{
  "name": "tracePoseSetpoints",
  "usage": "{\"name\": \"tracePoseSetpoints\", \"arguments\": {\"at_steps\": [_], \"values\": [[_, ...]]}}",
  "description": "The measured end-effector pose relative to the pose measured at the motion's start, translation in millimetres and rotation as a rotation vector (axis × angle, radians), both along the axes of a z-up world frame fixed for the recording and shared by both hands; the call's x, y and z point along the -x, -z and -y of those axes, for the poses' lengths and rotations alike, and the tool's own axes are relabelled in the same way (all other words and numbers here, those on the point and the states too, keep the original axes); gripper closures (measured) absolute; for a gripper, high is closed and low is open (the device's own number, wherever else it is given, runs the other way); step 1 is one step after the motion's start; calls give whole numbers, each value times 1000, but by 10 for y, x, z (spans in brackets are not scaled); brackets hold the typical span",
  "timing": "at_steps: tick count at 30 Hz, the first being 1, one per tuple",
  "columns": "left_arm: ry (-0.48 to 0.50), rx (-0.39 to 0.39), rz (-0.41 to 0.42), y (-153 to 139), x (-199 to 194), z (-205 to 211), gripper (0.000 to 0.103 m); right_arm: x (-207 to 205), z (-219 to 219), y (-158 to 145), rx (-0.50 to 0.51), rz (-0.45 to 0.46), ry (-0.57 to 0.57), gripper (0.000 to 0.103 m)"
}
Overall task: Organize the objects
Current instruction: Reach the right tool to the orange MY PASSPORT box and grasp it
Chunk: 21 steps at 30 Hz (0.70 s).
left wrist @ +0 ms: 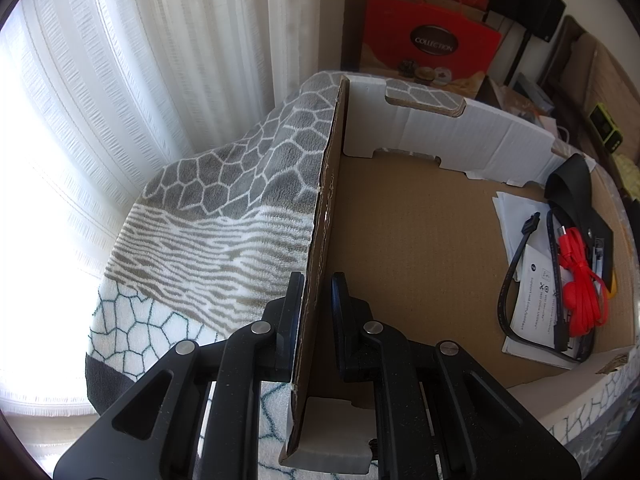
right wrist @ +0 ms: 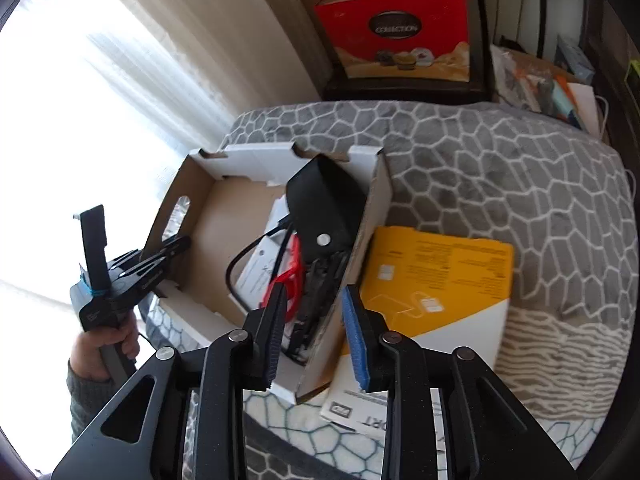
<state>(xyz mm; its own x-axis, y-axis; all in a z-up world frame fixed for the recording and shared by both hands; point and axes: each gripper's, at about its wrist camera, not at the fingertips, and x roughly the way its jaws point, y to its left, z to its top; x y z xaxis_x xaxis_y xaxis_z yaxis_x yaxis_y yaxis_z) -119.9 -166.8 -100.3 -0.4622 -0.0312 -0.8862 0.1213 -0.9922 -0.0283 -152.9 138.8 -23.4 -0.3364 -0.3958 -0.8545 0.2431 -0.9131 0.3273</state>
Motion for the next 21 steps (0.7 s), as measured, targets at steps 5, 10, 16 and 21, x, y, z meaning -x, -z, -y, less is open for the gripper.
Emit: {"name": "tracePoseSetpoints", "arguments": {"at_steps": [5,10,16,21], "values": [[0,0,0,2,0,5,92,16,-446,-20,0,-6,83,66],[-5,-16,1,-3,3,15,92,72,-859,150,35,44,139,50],[-5,-12,5,-16,9,-1,92,102,-1049,511,116,133,182,49],[-5,-9,6,-15,12,4,92,64,-1030,597,181,184,204,49]]}}
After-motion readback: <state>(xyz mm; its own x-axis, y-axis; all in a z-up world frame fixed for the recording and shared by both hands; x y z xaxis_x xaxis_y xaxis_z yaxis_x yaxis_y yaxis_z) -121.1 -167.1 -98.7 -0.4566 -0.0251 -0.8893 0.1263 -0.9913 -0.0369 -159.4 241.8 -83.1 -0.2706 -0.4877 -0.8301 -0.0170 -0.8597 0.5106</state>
